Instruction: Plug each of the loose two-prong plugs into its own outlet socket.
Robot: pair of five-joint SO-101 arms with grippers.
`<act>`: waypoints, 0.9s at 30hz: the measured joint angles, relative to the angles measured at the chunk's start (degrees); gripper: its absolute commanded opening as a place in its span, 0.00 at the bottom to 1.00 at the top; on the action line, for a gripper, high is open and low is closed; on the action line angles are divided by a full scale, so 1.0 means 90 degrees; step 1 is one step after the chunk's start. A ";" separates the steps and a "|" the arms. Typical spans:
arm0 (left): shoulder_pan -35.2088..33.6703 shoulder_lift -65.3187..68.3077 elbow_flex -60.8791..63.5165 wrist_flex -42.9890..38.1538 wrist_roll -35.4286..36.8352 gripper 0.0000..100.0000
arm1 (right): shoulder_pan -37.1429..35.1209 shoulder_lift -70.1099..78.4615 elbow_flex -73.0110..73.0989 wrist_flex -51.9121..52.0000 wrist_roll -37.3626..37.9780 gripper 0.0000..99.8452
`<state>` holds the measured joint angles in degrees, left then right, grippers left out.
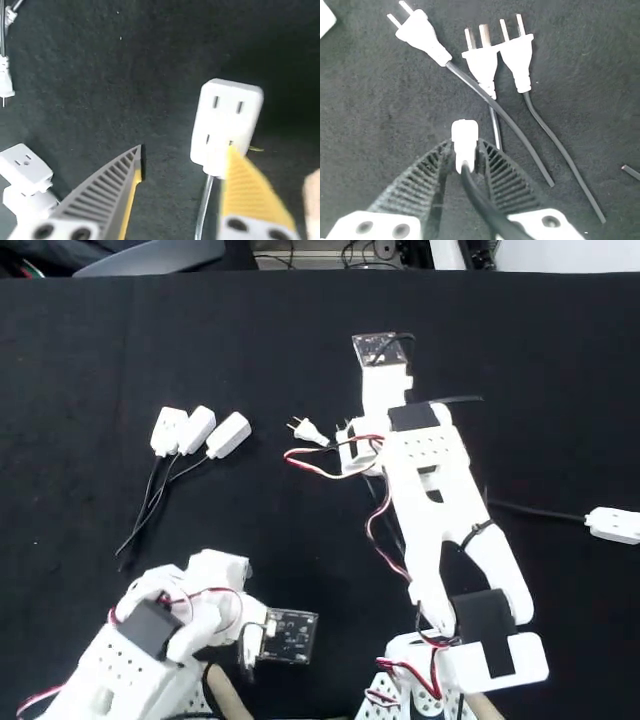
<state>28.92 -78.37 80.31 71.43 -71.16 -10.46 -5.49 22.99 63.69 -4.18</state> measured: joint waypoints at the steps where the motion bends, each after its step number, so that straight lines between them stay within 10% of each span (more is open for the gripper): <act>1: 0.0000 0.0313 -0.0147 0.0029 -0.0010 0.28 | 0.0000 0.0000 0.0000 0.0000 0.0000 0.01; 12: 0.0010 0.4337 -0.1807 -0.0195 -0.0010 0.26 | 0.0000 0.0000 0.0000 0.0000 0.0000 0.01; 27: 0.0147 0.4825 -0.1289 -0.1690 0.0654 0.23 | 0.0195 0.0000 0.0000 0.0000 0.0000 0.01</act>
<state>30.24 -34.95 68.70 56.22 -65.27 -8.70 -5.49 22.99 63.69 -4.18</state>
